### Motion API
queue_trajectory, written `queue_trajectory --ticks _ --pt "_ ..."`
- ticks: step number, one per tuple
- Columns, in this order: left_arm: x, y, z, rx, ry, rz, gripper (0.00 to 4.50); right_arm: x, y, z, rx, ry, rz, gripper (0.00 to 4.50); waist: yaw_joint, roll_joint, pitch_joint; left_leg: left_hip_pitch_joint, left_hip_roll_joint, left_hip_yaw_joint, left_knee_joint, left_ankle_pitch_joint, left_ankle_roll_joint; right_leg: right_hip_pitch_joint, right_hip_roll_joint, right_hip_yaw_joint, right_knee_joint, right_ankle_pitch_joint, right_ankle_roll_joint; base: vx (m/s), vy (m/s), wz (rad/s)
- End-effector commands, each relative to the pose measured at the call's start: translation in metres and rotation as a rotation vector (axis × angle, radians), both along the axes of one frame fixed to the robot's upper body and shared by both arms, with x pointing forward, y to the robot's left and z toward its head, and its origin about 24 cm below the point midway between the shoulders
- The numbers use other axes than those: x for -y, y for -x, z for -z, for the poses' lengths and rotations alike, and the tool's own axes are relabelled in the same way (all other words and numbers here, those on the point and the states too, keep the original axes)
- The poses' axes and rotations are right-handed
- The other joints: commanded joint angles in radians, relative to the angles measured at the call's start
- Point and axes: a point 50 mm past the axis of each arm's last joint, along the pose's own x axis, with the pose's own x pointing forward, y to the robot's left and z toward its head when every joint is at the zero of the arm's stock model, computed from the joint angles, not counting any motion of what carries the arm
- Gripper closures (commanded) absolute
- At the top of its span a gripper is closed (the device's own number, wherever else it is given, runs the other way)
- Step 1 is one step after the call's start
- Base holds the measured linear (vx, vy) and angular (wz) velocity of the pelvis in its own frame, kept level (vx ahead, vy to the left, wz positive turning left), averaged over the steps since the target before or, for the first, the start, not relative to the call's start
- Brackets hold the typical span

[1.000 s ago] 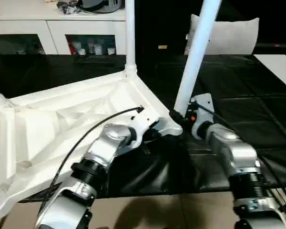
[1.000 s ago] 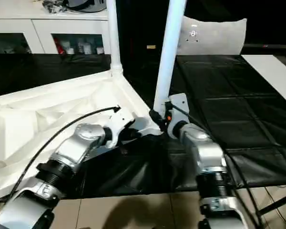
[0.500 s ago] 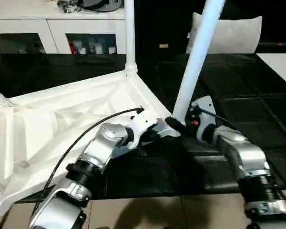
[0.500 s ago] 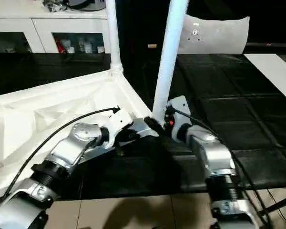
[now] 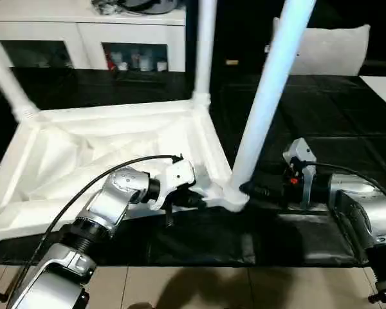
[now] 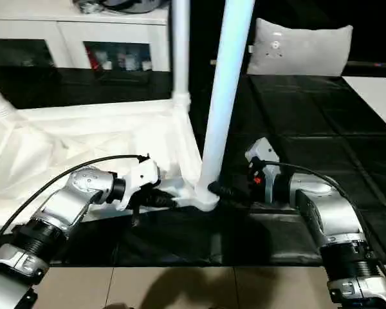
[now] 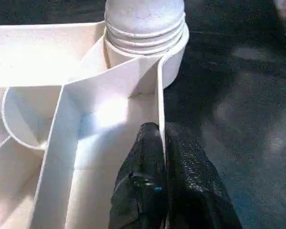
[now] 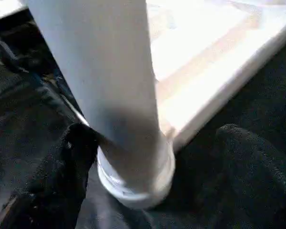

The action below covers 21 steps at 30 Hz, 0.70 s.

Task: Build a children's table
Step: Rotate leg to tighten

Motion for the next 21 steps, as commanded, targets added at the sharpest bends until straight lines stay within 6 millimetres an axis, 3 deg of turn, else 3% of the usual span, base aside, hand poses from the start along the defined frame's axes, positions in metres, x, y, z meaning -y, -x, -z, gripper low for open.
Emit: queue_trajectory --ticks 1,6,7,11,15,21 --pt "0.004 0.008 0.006 -0.048 -0.039 0.091 4.50 0.002 0.003 -0.005 0.001 -0.010 -0.031 0.40 0.001 -0.011 -0.060 0.000 0.019 0.006 -0.056 -0.168 0.064 0.054 -0.062 0.034 -0.067 -0.241 -0.191 0.000 0.000 0.00" --pt "0.002 0.010 0.004 -0.074 -0.039 0.127 4.50 0.000 0.010 -0.003 -0.045 -0.038 -0.096 0.62 0.007 -0.012 -0.060 -0.002 0.017 0.007 -0.055 -0.164 0.063 0.056 -0.062 0.033 -0.068 -0.251 -0.188 0.000 0.000 0.00" --pt "0.002 0.011 0.003 -0.084 -0.033 0.142 4.50 -0.002 0.012 -0.002 -0.062 -0.048 -0.119 0.89 0.008 -0.012 -0.060 -0.002 0.017 0.007 -0.055 -0.166 0.062 0.056 -0.063 0.033 -0.070 -0.267 -0.182 0.000 0.000 0.00" --pt "0.005 0.012 0.002 -0.085 -0.020 0.153 4.50 -0.008 0.011 0.003 -0.058 -0.052 -0.120 1.08 0.011 -0.012 -0.060 -0.001 0.018 0.007 -0.055 -0.168 0.056 0.052 -0.063 0.033 -0.071 -0.289 -0.177 0.000 0.000 0.00" --pt "0.006 0.012 0.002 -0.085 -0.016 0.156 4.50 -0.010 0.011 0.007 -0.063 -0.055 -0.125 1.55 0.015 -0.013 -0.062 -0.001 0.018 0.006 -0.055 -0.158 0.053 0.053 -0.063 0.033 -0.067 -0.253 -0.184 0.000 0.000 0.00" --pt "0.006 0.012 0.002 -0.084 -0.012 0.148 4.50 -0.013 0.012 0.007 -0.086 -0.073 -0.140 2.09 0.016 -0.016 -0.061 -0.002 0.017 0.006 -0.055 -0.158 0.055 0.054 -0.064 0.033 -0.069 -0.277 -0.173 0.000 0.000 0.00"
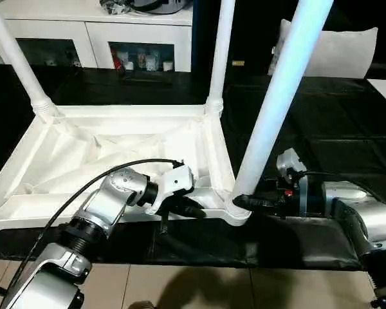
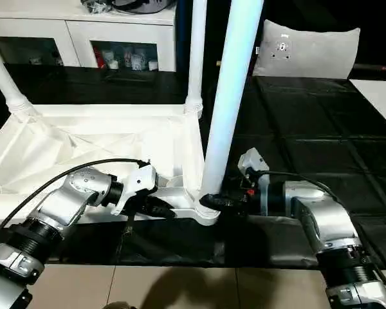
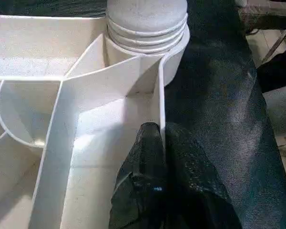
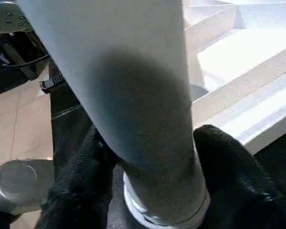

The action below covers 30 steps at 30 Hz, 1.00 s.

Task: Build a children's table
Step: Rotate leg to tighten

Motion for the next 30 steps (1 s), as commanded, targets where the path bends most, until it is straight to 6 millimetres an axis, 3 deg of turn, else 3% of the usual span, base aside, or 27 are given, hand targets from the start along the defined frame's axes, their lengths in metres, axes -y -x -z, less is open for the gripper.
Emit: queue_trajectory --ticks 1,6,11,12,13,15,19,22,23,25,30 --pt "0.008 0.006 0.002 -0.024 -0.004 0.065 4.50 0.001 0.000 -0.001 -0.003 -0.003 0.004 2.20 -0.003 -0.016 -0.061 -0.001 0.017 0.006 -0.057 -0.158 0.054 0.053 -0.064 0.034 -0.071 -0.284 -0.170 0.000 0.000 0.00" --pt "0.009 0.005 0.002 -0.025 0.007 0.047 4.50 -0.003 0.001 -0.002 -0.003 -0.036 0.003 2.40 -0.004 -0.016 -0.061 -0.003 0.016 0.006 -0.057 -0.155 0.053 0.054 -0.063 0.033 -0.071 -0.284 -0.166 0.000 0.000 0.00" --pt "0.026 -0.003 0.002 -0.040 0.048 -0.126 4.50 -0.029 -0.004 0.000 0.013 -0.060 0.103 2.43 -0.009 -0.016 -0.057 -0.002 0.014 0.005 -0.060 -0.165 0.033 0.051 -0.064 0.032 -0.076 -0.343 -0.150 0.000 0.000 0.00" --pt "0.035 -0.009 0.000 -0.034 0.066 -0.205 4.50 -0.035 -0.016 0.006 0.003 -0.042 0.247 2.43 -0.010 -0.015 -0.057 0.000 0.013 0.003 -0.060 -0.179 0.030 0.051 -0.065 0.031 -0.081 -0.375 -0.139 0.000 0.000 0.00" --pt "0.035 -0.009 0.000 -0.034 0.066 -0.205 4.50 -0.035 -0.016 0.006 0.003 -0.042 0.247 2.44 -0.020 -0.014 -0.054 -0.002 0.011 0.003 -0.063 -0.185 0.018 0.047 -0.063 0.031 -0.082 -0.395 -0.136 0.000 0.000 0.00" --pt "0.044 -0.016 -0.002 -0.023 0.081 -0.303 4.50 -0.041 -0.029 0.012 -0.022 -0.018 0.415 2.46 -0.031 -0.015 -0.055 -0.002 0.008 0.000 -0.063 -0.206 0.008 0.049 -0.064 0.027 -0.088 -0.445 -0.116 0.000 0.000 0.00" --pt "0.058 -0.029 -0.003 0.036 0.082 -0.456 4.50 -0.050 -0.044 0.021 -0.011 0.050 0.633 2.46 -0.054 -0.013 -0.058 -0.004 0.003 0.000 -0.058 -0.196 0.003 0.047 -0.061 0.029 -0.087 -0.404 -0.119 0.000 0.000 0.00" --pt "0.061 -0.029 -0.002 0.048 0.080 -0.471 4.50 -0.055 -0.045 0.023 -0.001 0.060 0.639 2.46 -0.053 -0.015 -0.060 -0.006 0.003 0.001 -0.057 -0.183 0.023 0.051 -0.061 0.032 -0.087 -0.369 -0.123 0.000 0.000 0.00" --pt "0.064 -0.029 -0.002 0.056 0.083 -0.474 4.50 -0.058 -0.044 0.024 0.001 0.061 0.636 1.95 -0.053 -0.013 -0.061 -0.007 0.004 0.002 -0.057 -0.174 0.030 0.052 -0.060 0.033 -0.084 -0.342 -0.129 0.000 0.000 0.00" --pt "0.067 -0.025 -0.002 0.065 0.088 -0.442 4.50 -0.061 -0.041 0.023 -0.008 0.034 0.614 1.83 -0.052 -0.017 -0.060 -0.008 0.004 0.003 -0.058 -0.172 0.036 0.054 -0.060 0.032 -0.083 -0.332 -0.135 0.000 0.000 0.00" --pt "0.063 -0.024 -0.001 0.077 0.079 -0.411 4.50 -0.057 -0.041 0.020 -0.013 0.001 0.607 1.40 -0.052 -0.014 -0.059 -0.006 0.007 0.002 -0.060 -0.180 0.039 0.053 -0.061 0.033 -0.084 -0.339 -0.136 0.000 0.000 0.00"
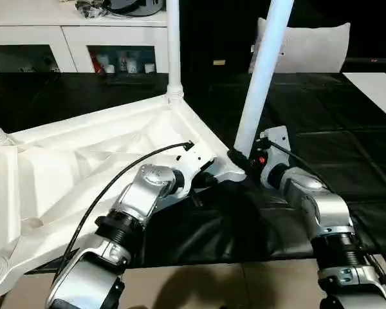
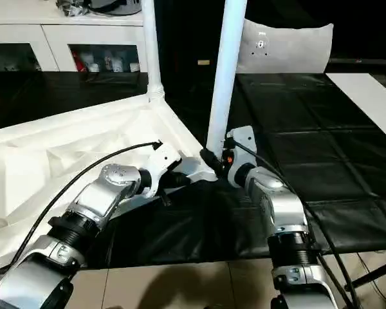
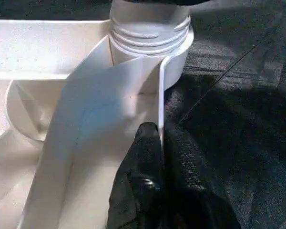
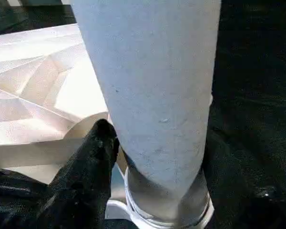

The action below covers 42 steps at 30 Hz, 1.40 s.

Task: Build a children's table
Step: Rotate leg to tighten

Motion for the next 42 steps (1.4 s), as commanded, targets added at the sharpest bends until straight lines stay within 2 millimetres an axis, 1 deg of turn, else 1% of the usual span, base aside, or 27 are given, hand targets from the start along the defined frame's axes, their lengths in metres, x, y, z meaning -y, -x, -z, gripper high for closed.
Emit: queue_trajectory --ticks 1,2,4,5,7,8,9,10,12,14,19,20,21,23,24,25,26,27,28,29,33,34,35,38,40,41,42 --pt "0.013 0.006 -0.003 0.014 0.046 0.080 4.50 -0.013 0.007 0.010 -0.059 -0.032 -0.088 1.29 0.008 -0.012 -0.059 -0.007 0.007 0.002 -0.062 -0.180 0.039 0.051 -0.061 0.031 -0.083 -0.333 -0.144 0.000 0.000 0.00" --pt "0.009 0.006 -0.002 0.009 0.039 0.094 4.50 -0.009 0.008 0.010 -0.052 -0.022 -0.111 1.29 0.008 -0.012 -0.059 -0.007 0.007 0.003 -0.061 -0.182 0.039 0.051 -0.061 0.032 -0.083 -0.330 -0.145 0.000 0.000 0.00" --pt "0.005 0.007 -0.001 0.007 0.030 0.126 4.50 -0.004 0.010 0.010 -0.048 -0.013 -0.150 0.96 0.011 -0.013 -0.059 -0.007 0.007 0.003 -0.061 -0.182 0.046 0.052 -0.062 0.033 -0.082 -0.319 -0.148 0.000 0.000 0.00" --pt "0.004 0.008 -0.001 0.006 0.027 0.139 4.50 -0.002 0.011 0.009 -0.045 -0.006 -0.166 0.90 0.012 -0.013 -0.060 -0.008 0.007 0.003 -0.061 -0.174 0.047 0.055 -0.063 0.032 -0.081 -0.309 -0.151 0.000 0.000 0.00" --pt "-0.002 0.009 0.000 0.003 0.018 0.172 4.50 0.007 0.012 0.008 -0.036 0.020 -0.195 0.72 0.013 -0.012 -0.061 -0.007 0.008 0.003 -0.060 -0.170 0.049 0.054 -0.063 0.032 -0.080 -0.299 -0.156 0.000 0.000 0.00" --pt "-0.006 0.010 0.000 0.004 0.010 0.199 4.50 0.013 0.014 0.006 -0.021 0.046 -0.235 0.72 0.015 -0.013 -0.061 -0.008 0.009 0.004 -0.060 -0.164 0.052 0.055 -0.063 0.032 -0.077 -0.280 -0.165 0.000 0.000 0.00" --pt "-0.007 0.011 0.000 0.005 0.007 0.209 4.50 0.015 0.015 0.006 -0.016 0.056 -0.252 0.52 0.016 -0.013 -0.062 -0.006 0.011 0.004 -0.059 -0.163 0.052 0.055 -0.062 0.033 -0.076 -0.271 -0.169 0.000 0.000 0.00" --pt "-0.008 0.011 0.000 0.005 0.004 0.217 4.50 0.016 0.016 0.005 -0.012 0.063 -0.265 0.52 0.017 -0.012 -0.061 -0.007 0.011 0.004 -0.059 -0.162 0.055 0.055 -0.063 0.033 -0.075 -0.263 -0.175 0.000 0.000 0.00" --pt "-0.017 0.016 0.001 -0.006 -0.022 0.300 4.50 0.026 0.023 -0.001 0.007 0.074 -0.369 0.52 0.019 -0.013 -0.060 -0.006 0.012 0.005 -0.059 -0.166 0.059 0.055 -0.063 0.033 -0.075 -0.267 -0.175 0.000 0.000 0.00" --pt "-0.019 0.018 0.001 -0.012 -0.031 0.333 4.50 0.030 0.026 -0.003 0.012 0.073 -0.403 0.52 0.028 -0.012 -0.060 -0.004 0.015 0.005 -0.059 -0.173 0.064 0.053 -0.064 0.034 -0.076 -0.276 -0.174 0.000 0.000 0.00" --pt "-0.033 0.027 0.003 -0.051 -0.071 0.470 4.50 0.048 0.034 -0.011 0.024 0.077 -0.513 0.52 0.039 -0.010 -0.058 0.000 0.017 0.005 -0.061 -0.187 0.057 0.050 -0.064 0.034 -0.074 -0.284 -0.180 0.000 0.000 0.00" --pt "-0.033 0.027 0.003 -0.051 -0.071 0.470 4.50 0.048 0.034 -0.011 0.024 0.077 -0.513 0.52 0.041 -0.011 -0.059 0.001 0.017 0.005 -0.061 -0.189 0.056 0.051 -0.065 0.034 -0.074 -0.283 -0.182 0.000 0.000 0.00" --pt "-0.035 0.029 0.003 -0.064 -0.076 0.492 4.50 0.051 0.035 -0.013 0.026 0.071 -0.534 0.52 0.042 -0.014 -0.058 0.000 0.017 0.006 -0.061 -0.190 0.056 0.051 -0.064 0.034 -0.074 -0.285 -0.181 0.000 0.000 0.00" --pt "-0.040 0.032 0.002 -0.093 -0.081 0.541 4.50 0.052 0.040 -0.015 0.008 0.038 -0.597 0.52 0.046 -0.013 -0.059 -0.001 0.018 0.005 -0.061 -0.188 0.060 0.052 -0.065 0.033 -0.072 -0.287 -0.182 0.000 0.000 0.00" --pt "-0.040 0.032 0.002 -0.094 -0.081 0.542 4.50 0.052 0.040 -0.016 0.008 0.037 -0.599 0.78 0.048 -0.013 -0.059 -0.001 0.019 0.006 -0.061 -0.185 0.061 0.052 -0.065 0.033 -0.072 -0.283 -0.183 0.000 0.000 0.00" --pt "-0.040 0.032 0.002 -0.100 -0.078 0.552 4.50 0.052 0.041 -0.016 0.001 0.027 -0.616 0.86 0.049 -0.013 -0.060 -0.001 0.019 0.006 -0.060 -0.177 0.062 0.051 -0.065 0.033 -0.071 -0.273 -0.186 0.000 0.000 0.00" --pt "-0.040 0.033 0.001 -0.103 -0.071 0.567 4.50 0.050 0.044 -0.015 -0.015 0.006 -0.646 0.86 0.049 -0.017 -0.060 -0.002 0.019 0.007 -0.060 -0.174 0.063 0.052 -0.065 0.033 -0.070 -0.271 -0.187 0.000 0.000 0.00" --pt "-0.040 0.034 0.000 -0.102 -0.069 0.573 4.50 0.049 0.045 -0.015 -0.025 -0.003 -0.659 0.86 0.053 -0.015 -0.060 -0.001 0.019 0.006 -0.060 -0.169 0.065 0.052 -0.065 0.033 -0.069 -0.268 -0.189 0.000 0.000 0.00" --pt "-0.040 0.034 0.000 -0.102 -0.069 0.573 4.50 0.049 0.045 -0.015 -0.025 -0.003 -0.659 1.04 0.055 -0.018 -0.059 -0.002 0.019 0.007 -0.059 -0.168 0.064 0.051 -0.065 0.032 -0.069 -0.277 -0.187 0.000 0.000 0.00" --pt "-0.040 0.034 0.000 -0.105 -0.068 0.577 4.50 0.048 0.045 -0.014 -0.029 -0.002 -0.661 1.20 0.056 -0.017 -0.060 -0.001 0.019 0.007 -0.059 -0.167 0.061 0.050 -0.067 0.032 -0.070 -0.285 -0.185 0.000 0.000 0.00" --pt "-0.040 0.035 0.000 -0.108 -0.064 0.585 4.50 0.046 0.046 -0.012 -0.035 -0.012 -0.677 1.39 0.056 -0.017 -0.060 -0.002 0.018 0.006 -0.060 -0.167 0.055 0.051 -0.067 0.033 -0.070 -0.291 -0.181 0.000 0.000 0.00" --pt "-0.040 0.035 0.000 -0.110 -0.063 0.588 4.50 0.044 0.046 -0.011 -0.043 -0.021 -0.686 1.59 0.056 -0.018 -0.060 -0.002 0.018 0.006 -0.060 -0.166 0.055 0.051 -0.066 0.032 -0.071 -0.292 -0.179 0.000 0.000 0.00" --pt "-0.040 0.035 0.000 -0.112 -0.062 0.590 4.50 0.043 0.047 -0.011 -0.046 -0.024 -0.692 1.59 0.056 -0.018 -0.061 -0.003 0.017 0.006 -0.059 -0.162 0.055 0.052 -0.066 0.033 -0.070 -0.288 -0.178 0.000 0.000 0.00" --pt "-0.039 0.036 0.000 -0.115 -0.058 0.592 4.50 0.040 0.049 -0.008 -0.061 -0.038 -0.707 1.93 0.057 -0.018 -0.062 -0.003 0.017 0.006 -0.058 -0.149 0.057 0.052 -0.065 0.032 -0.068 -0.270 -0.181 0.000 0.000 0.00" --pt "-0.039 0.036 0.000 -0.115 -0.055 0.590 4.50 0.039 0.049 -0.008 -0.065 -0.044 -0.708 2.13 0.058 -0.016 -0.062 -0.003 0.017 0.006 -0.058 -0.147 0.057 0.052 -0.065 0.032 -0.067 -0.263 -0.184 0.000 0.000 0.00" --pt "-0.039 0.036 0.000 -0.117 -0.048 0.588 4.50 0.038 0.050 -0.007 -0.069 -0.049 -0.709 2.21 0.057 -0.017 -0.062 -0.004 0.017 0.006 -0.058 -0.148 0.055 0.053 -0.065 0.032 -0.067 -0.260 -0.185 0.000 0.000 0.00" --pt "-0.038 0.036 0.000 -0.119 -0.034 0.585 4.50 0.037 0.050 -0.007 -0.069 -0.052 -0.709 2.27 0.058 -0.014 -0.062 -0.003 0.017 0.005 -0.058 -0.150 0.054 0.053 -0.065 0.032 -0.067 -0.263 -0.185 0.000 0.000 0.00"
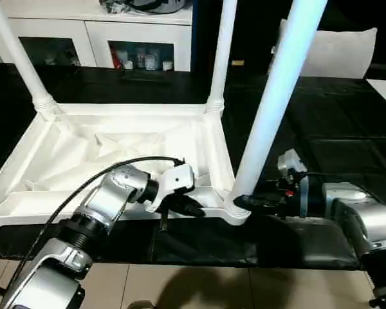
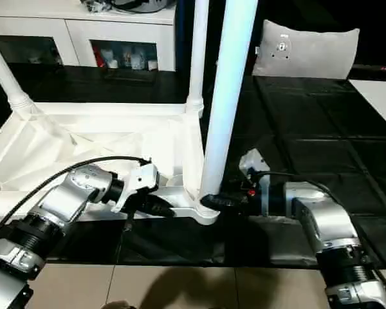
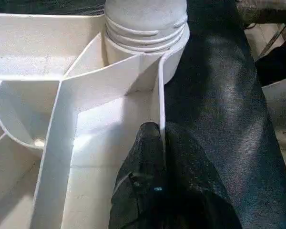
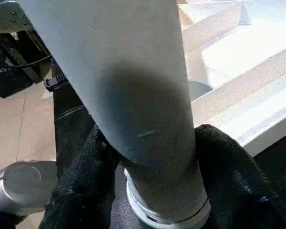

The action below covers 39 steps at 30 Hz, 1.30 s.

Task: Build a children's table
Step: Rotate leg to tighten

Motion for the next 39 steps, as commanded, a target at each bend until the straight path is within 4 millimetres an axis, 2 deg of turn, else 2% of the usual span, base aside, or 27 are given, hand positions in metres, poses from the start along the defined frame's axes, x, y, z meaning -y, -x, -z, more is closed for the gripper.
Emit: queue_trajectory --ticks 1,4,5,7,8,9,10,11,12,13,15,16,18,19,20,22,23,24,25,27,29,32,33,35,36,38,39 --pt "0.010 0.010 0.004 -0.049 0.022 0.073 4.50 -0.005 0.002 -0.002 -0.004 -0.022 -0.016 2.32 -0.001 -0.012 -0.063 -0.002 0.017 0.006 -0.057 -0.151 0.053 0.055 -0.065 0.033 -0.068 -0.268 -0.180 0.000 0.000 0.00" --pt "0.015 0.008 0.003 -0.059 0.055 0.021 4.50 -0.013 0.004 -0.002 -0.007 -0.057 0.002 2.38 -0.002 -0.013 -0.063 -0.002 0.017 0.006 -0.058 -0.153 0.051 0.054 -0.065 0.034 -0.069 -0.279 -0.176 0.000 0.000 0.00" --pt "0.017 0.006 0.004 -0.058 0.057 -0.016 4.50 -0.018 0.004 -0.001 -0.003 -0.058 0.019 2.40 -0.005 -0.008 -0.062 -0.002 0.016 0.006 -0.058 -0.157 0.049 0.051 -0.064 0.034 -0.070 -0.284 -0.176 0.000 0.000 0.00" --pt "0.023 0.000 0.005 -0.057 0.060 -0.123 4.50 -0.028 -0.001 0.001 0.007 -0.042 0.095 2.41 -0.008 -0.009 -0.059 -0.002 0.014 0.004 -0.061 -0.168 0.034 0.051 -0.063 0.032 -0.074 -0.320 -0.166 0.000 0.000 0.00" --pt "0.024 -0.002 0.006 -0.053 0.061 -0.149 4.50 -0.030 -0.003 0.002 0.011 -0.036 0.120 2.41 -0.010 -0.010 -0.059 0.000 0.013 0.003 -0.062 -0.188 0.025 0.051 -0.063 0.030 -0.079 -0.368 -0.151 0.000 0.000 0.00" --pt "0.025 -0.003 0.005 -0.050 0.065 -0.168 4.50 -0.032 -0.005 0.002 0.013 -0.033 0.147 2.41 -0.010 -0.010 -0.059 0.000 0.013 0.003 -0.062 -0.188 0.025 0.051 -0.063 0.030 -0.079 -0.368 -0.151 0.000 0.000 0.00" --pt "0.033 -0.011 0.005 -0.034 0.087 -0.277 4.50 -0.039 -0.019 0.006 0.007 -0.012 0.308 2.41 -0.017 -0.010 -0.054 0.000 0.011 0.002 -0.064 -0.215 0.016 0.046 -0.064 0.030 -0.086 -0.430 -0.130 0.000 0.000 0.00" --pt "0.033 -0.011 0.005 -0.034 0.087 -0.277 4.50 -0.039 -0.019 0.006 0.007 -0.012 0.308 2.42 -0.027 -0.011 -0.056 -0.001 0.007 -0.002 -0.065 -0.224 0.003 0.048 -0.065 0.026 -0.089 -0.469 -0.116 0.000 0.000 0.00" --pt "0.036 -0.014 0.004 -0.019 0.092 -0.334 4.50 -0.042 -0.025 0.008 0.008 0.011 0.379 2.42 -0.028 -0.003 -0.057 -0.002 0.007 -0.004 -0.064 -0.222 -0.002 0.050 -0.066 0.026 -0.088 -0.470 -0.110 0.000 0.000 0.00" --pt "0.036 -0.014 0.004 -0.019 0.092 -0.334 4.50 -0.042 -0.025 0.008 0.008 0.011 0.379 2.46 -0.037 -0.008 -0.056 -0.004 0.007 -0.003 -0.065 -0.223 0.000 0.049 -0.063 0.027 -0.092 -0.464 -0.104 0.000 0.000 0.00" --pt "0.047 -0.023 0.003 0.025 0.094 -0.477 4.50 -0.050 -0.039 0.016 0.010 0.078 0.563 2.46 -0.047 -0.007 -0.057 -0.005 0.007 -0.002 -0.063 -0.217 0.002 0.045 -0.061 0.031 -0.087 -0.431 -0.114 0.000 0.000 0.00" --pt "0.053 -0.025 0.003 0.039 0.094 -0.515 4.50 -0.053 -0.043 0.019 0.015 0.109 0.624 2.46 -0.055 -0.007 -0.058 -0.002 0.002 -0.001 -0.061 -0.223 0.001 0.043 -0.060 0.028 -0.092 -0.447 -0.115 0.000 0.000 0.00" --pt "0.057 -0.024 0.004 0.043 0.102 -0.521 4.50 -0.057 -0.044 0.020 0.039 0.121 0.623 2.46 -0.057 -0.007 -0.059 -0.003 0.003 -0.001 -0.059 -0.221 0.006 0.046 -0.062 0.028 -0.095 -0.451 -0.110 0.000 0.000 0.00" --pt "0.058 -0.023 0.004 0.043 0.107 -0.519 4.50 -0.058 -0.044 0.020 0.045 0.121 0.619 2.46 -0.056 -0.003 -0.060 -0.004 0.004 -0.001 -0.059 -0.211 0.015 0.048 -0.061 0.031 -0.092 -0.416 -0.114 0.000 0.000 0.00" --pt "0.059 -0.022 0.004 0.038 0.111 -0.512 4.50 -0.060 -0.043 0.019 0.031 0.090 0.614 2.15 -0.056 -0.006 -0.062 -0.006 0.004 -0.001 -0.059 -0.203 0.020 0.050 -0.060 0.031 -0.089 -0.391 -0.118 0.000 0.000 0.00" --pt "0.058 -0.022 0.004 0.049 0.107 -0.497 4.50 -0.062 -0.042 0.017 0.003 0.041 0.601 1.85 -0.053 -0.005 -0.064 -0.007 0.004 0.002 -0.058 -0.176 0.038 0.052 -0.058 0.033 -0.082 -0.314 -0.141 0.000 0.000 0.00" --pt "0.056 -0.022 0.004 0.054 0.105 -0.490 4.50 -0.061 -0.041 0.016 0.001 0.033 0.589 1.85 -0.052 -0.004 -0.063 -0.008 0.004 0.002 -0.058 -0.173 0.043 0.054 -0.059 0.032 -0.082 -0.301 -0.147 0.000 0.000 0.00" --pt "0.055 -0.022 0.005 0.059 0.102 -0.487 4.50 -0.060 -0.040 0.016 0.003 0.033 0.583 1.78 -0.051 0.002 -0.063 -0.007 0.004 0.001 -0.059 -0.171 0.042 0.055 -0.059 0.032 -0.080 -0.295 -0.150 0.000 0.000 0.00" --pt "0.054 -0.022 0.005 0.062 0.102 -0.484 4.50 -0.060 -0.040 0.016 0.004 0.031 0.581 1.64 -0.052 -0.002 -0.063 -0.007 0.005 0.002 -0.059 -0.175 0.042 0.055 -0.058 0.032 -0.082 -0.295 -0.154 0.000 0.000 0.00" --pt "0.053 -0.021 0.005 0.072 0.102 -0.465 4.50 -0.057 -0.039 0.015 0.010 0.030 0.583 1.43 -0.050 0.000 -0.063 -0.005 0.006 0.002 -0.059 -0.178 0.040 0.055 -0.059 0.032 -0.082 -0.299 -0.156 0.000 0.000 0.00" --pt "0.050 -0.020 0.005 0.085 0.100 -0.426 4.50 -0.048 -0.039 0.015 0.024 0.038 0.572 1.40 -0.051 0.003 -0.062 -0.005 0.007 0.001 -0.061 -0.191 0.037 0.056 -0.059 0.032 -0.083 -0.307 -0.156 0.000 0.000 0.00" --pt "0.043 -0.019 0.006 0.085 0.083 -0.384 4.50 -0.033 -0.038 0.012 0.039 0.049 0.540 0.98 -0.050 0.003 -0.062 -0.005 0.008 0.001 -0.061 -0.195 0.037 0.055 -0.060 0.032 -0.082 -0.305 -0.158 0.000 0.000 0.00" --pt "0.040 -0.018 0.006 0.086 0.079 -0.367 4.50 -0.027 -0.038 0.011 0.045 0.053 0.530 0.98 -0.049 0.002 -0.063 -0.005 0.007 0.002 -0.060 -0.193 0.040 0.057 -0.059 0.033 -0.082 -0.303 -0.159 0.000 0.000 0.00" --pt "0.036 -0.018 0.006 0.090 0.071 -0.335 4.50 -0.019 -0.038 0.008 0.044 0.048 0.518 0.83 -0.045 0.003 -0.063 -0.003 0.009 0.003 -0.059 -0.186 0.044 0.055 -0.060 0.034 -0.081 -0.283 -0.168 0.000 0.000 0.00" --pt "0.036 -0.017 0.006 0.091 0.069 -0.328 4.50 -0.017 -0.038 0.007 0.044 0.047 0.514 0.67 -0.044 0.002 -0.065 -0.005 0.009 0.002 -0.059 -0.173 0.047 0.059 -0.061 0.034 -0.076 -0.259 -0.175 0.000 0.000 0.00" --pt "0.031 -0.015 0.007 0.083 0.051 -0.283 4.50 -0.010 -0.035 0.003 0.060 0.056 0.469 0.53 -0.042 0.002 -0.064 -0.005 0.010 0.003 -0.057 -0.167 0.052 0.058 -0.060 0.033 -0.075 -0.244 -0.185 0.000 0.000 0.00" --pt "0.024 -0.013 0.008 0.071 0.024 -0.226 4.50 0.000 -0.032 -0.001 0.092 0.093 0.407 0.47 -0.040 0.002 -0.065 -0.005 0.010 0.003 -0.057 -0.168 0.053 0.059 -0.061 0.033 -0.075 -0.246 -0.185 0.000 0.000 0.00"
